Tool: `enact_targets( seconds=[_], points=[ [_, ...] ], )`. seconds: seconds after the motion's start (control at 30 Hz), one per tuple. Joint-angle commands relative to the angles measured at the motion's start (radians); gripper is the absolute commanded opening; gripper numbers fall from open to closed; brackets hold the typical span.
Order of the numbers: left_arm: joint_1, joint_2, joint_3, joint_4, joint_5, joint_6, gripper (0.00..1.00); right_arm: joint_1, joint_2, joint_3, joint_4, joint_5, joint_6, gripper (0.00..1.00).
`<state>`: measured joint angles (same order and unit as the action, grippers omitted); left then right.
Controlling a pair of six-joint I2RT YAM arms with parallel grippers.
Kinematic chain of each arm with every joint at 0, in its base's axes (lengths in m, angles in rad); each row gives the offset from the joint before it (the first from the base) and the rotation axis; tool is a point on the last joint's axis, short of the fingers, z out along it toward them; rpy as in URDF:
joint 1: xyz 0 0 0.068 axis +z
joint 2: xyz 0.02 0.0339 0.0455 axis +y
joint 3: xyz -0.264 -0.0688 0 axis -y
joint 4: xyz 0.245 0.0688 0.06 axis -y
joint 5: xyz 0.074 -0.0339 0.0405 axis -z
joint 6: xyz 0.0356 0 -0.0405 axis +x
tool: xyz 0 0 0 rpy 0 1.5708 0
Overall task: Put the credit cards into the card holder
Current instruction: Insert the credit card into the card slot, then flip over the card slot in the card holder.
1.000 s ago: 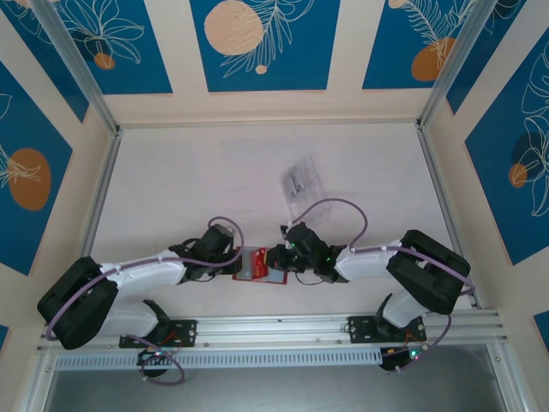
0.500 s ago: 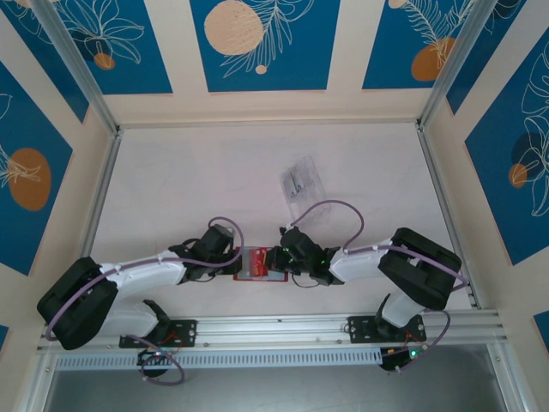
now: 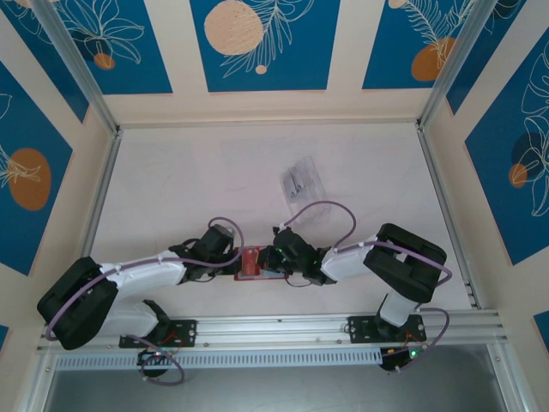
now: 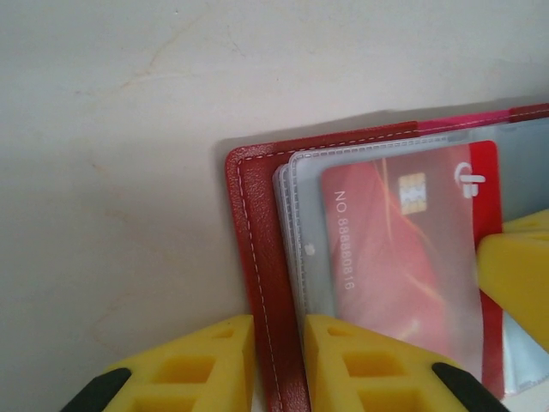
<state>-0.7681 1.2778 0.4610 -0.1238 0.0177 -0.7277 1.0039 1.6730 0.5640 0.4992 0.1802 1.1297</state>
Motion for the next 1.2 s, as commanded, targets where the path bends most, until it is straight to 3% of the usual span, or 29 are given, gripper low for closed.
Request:
enact_targets(
  seconds=[0.0,0.23,0.47,0.77,0.93,1.17],
  points=[
    [-0.014,0.035,-0.030,-0.108,-0.009,-0.006,0.22,0.018,0.055,0.015,0.001,-0.035,0.015,0.00],
    [-0.014,0.034,-0.030,-0.109,-0.014,-0.006,0.22,-0.009,0.078,0.068,-0.059,-0.143,-0.035,0.00],
    [-0.014,0.025,-0.031,-0.113,-0.032,-0.013,0.24,-0.045,-0.030,0.195,-0.408,-0.208,-0.182,0.19],
    [-0.013,0.041,-0.036,-0.095,-0.035,-0.014,0.23,-0.110,-0.084,0.332,-0.739,-0.277,-0.319,0.28],
    [-0.014,0.040,-0.038,-0.091,-0.035,-0.012,0.24,-0.128,-0.094,0.390,-0.867,-0.164,-0.400,0.27],
    [-0.014,0.045,-0.035,-0.085,-0.032,-0.013,0.24,-0.126,0.014,0.518,-1.001,-0.027,-0.511,0.29]
  ],
)
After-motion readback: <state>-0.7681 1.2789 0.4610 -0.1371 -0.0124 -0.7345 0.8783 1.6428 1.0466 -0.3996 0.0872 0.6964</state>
